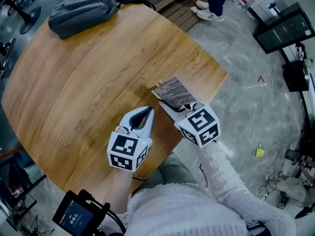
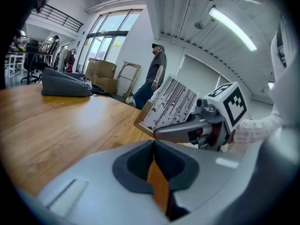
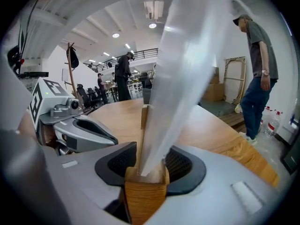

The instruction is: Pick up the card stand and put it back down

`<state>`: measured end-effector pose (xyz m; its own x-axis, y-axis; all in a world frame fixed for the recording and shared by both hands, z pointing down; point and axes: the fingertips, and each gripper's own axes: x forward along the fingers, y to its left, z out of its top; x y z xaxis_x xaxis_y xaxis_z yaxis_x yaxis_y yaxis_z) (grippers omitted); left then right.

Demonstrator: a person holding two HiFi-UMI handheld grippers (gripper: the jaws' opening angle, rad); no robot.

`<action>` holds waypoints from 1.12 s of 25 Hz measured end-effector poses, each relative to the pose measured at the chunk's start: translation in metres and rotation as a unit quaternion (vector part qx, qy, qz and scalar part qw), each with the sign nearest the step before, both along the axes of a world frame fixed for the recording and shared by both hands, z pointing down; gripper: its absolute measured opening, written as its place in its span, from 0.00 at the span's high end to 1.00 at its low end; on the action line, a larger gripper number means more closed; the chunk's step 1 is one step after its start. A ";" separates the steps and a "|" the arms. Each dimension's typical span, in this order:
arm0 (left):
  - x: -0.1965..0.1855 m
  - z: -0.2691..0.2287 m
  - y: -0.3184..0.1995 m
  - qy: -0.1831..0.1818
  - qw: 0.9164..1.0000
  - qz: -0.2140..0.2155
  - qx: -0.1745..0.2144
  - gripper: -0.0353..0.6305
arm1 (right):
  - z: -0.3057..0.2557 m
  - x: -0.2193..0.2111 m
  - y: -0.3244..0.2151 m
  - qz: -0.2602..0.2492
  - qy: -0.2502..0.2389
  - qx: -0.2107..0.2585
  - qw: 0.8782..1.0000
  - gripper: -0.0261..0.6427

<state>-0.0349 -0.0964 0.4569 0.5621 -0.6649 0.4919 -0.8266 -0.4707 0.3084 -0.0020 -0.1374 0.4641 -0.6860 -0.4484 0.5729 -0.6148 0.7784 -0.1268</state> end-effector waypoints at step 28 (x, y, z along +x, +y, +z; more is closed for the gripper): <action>-0.015 0.044 0.005 0.040 0.997 -0.013 -0.063 0.94 | 0.066 -0.033 -0.005 -0.032 0.106 -0.034 0.993 0.69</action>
